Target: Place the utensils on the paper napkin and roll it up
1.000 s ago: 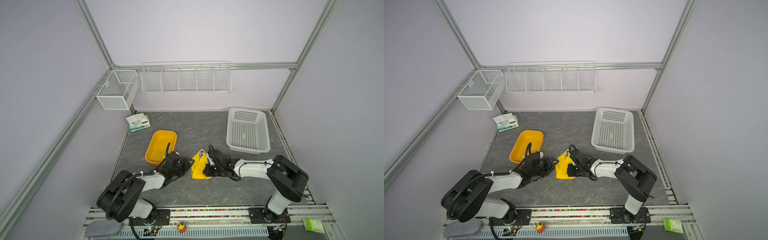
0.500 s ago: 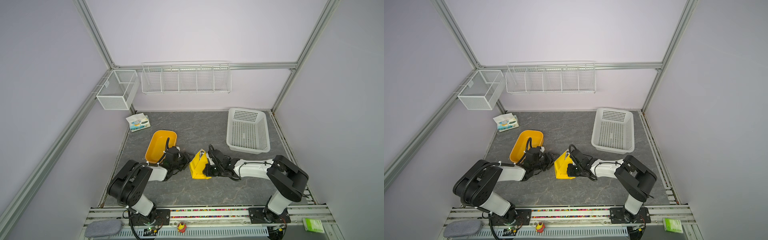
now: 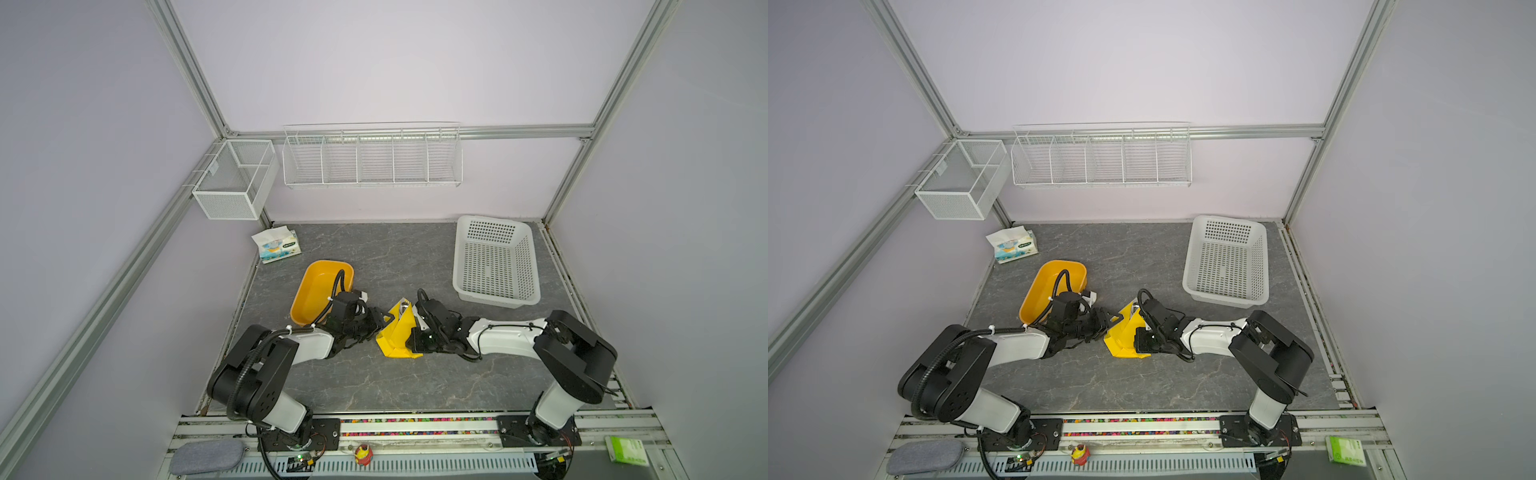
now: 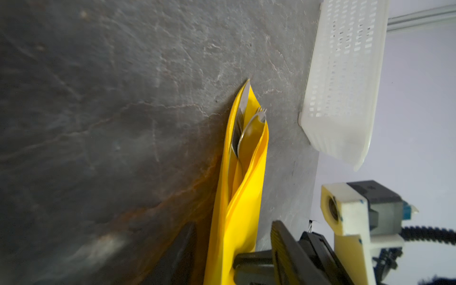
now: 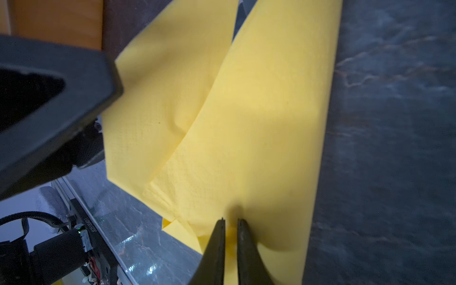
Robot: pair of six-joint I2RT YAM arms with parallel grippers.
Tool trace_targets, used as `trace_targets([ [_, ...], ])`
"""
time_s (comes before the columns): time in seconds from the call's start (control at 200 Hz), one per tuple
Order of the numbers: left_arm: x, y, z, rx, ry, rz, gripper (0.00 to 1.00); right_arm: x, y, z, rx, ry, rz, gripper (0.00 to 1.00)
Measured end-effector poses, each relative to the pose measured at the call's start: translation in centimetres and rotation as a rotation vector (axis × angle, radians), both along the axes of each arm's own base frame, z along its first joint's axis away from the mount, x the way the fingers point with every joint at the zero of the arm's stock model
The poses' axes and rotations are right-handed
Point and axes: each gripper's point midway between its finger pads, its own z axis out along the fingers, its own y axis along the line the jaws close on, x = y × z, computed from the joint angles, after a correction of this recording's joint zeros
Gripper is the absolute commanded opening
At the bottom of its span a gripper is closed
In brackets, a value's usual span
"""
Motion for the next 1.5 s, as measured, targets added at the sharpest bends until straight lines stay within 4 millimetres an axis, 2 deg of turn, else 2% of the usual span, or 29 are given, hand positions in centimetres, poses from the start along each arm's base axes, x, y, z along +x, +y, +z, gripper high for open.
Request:
trace_targets([
  [0.155, -0.6, -0.1, 1.4, 0.024, -0.042, -0.067, 0.47, 0.0, 0.0, 0.0, -0.001, 0.001, 0.0, 0.14],
  [0.345, -1.4, -0.4, 1.4, 0.01, -0.025, -0.108, 0.46, 0.0, 0.0, 0.0, -0.001, 0.001, 0.0, 0.14],
  [0.61, -3.3, 0.6, -0.1, -0.002, 0.036, -0.08, 0.47, 0.0, 0.0, 0.0, -0.004, 0.004, 0.0, 0.14],
  [0.885, -4.9, 1.1, -0.6, -0.048, 0.077, -0.056, 0.47, 0.0, 0.0, 0.0, -0.004, 0.004, 0.0, 0.14],
  [1.155, -4.3, 1.3, 0.3, -0.073, 0.057, -0.005, 0.47, 0.0, 0.0, 0.0, -0.004, 0.004, 0.0, 0.15],
  [1.285, -3.8, 1.3, 1.6, -0.083, 0.01, 0.024, 0.51, 0.0, 0.0, 0.0, -0.004, 0.003, 0.0, 0.15],
  [1.385, -4.1, 1.2, 2.6, -0.089, -0.033, 0.03, 0.53, -0.1, 0.0, 0.0, -0.004, 0.003, 0.001, 0.15],
  [1.5, -4.8, 1.1, 2.5, -0.078, -0.045, 0.035, 0.53, -0.1, 0.0, 0.0, -0.004, 0.003, 0.002, 0.14],
])
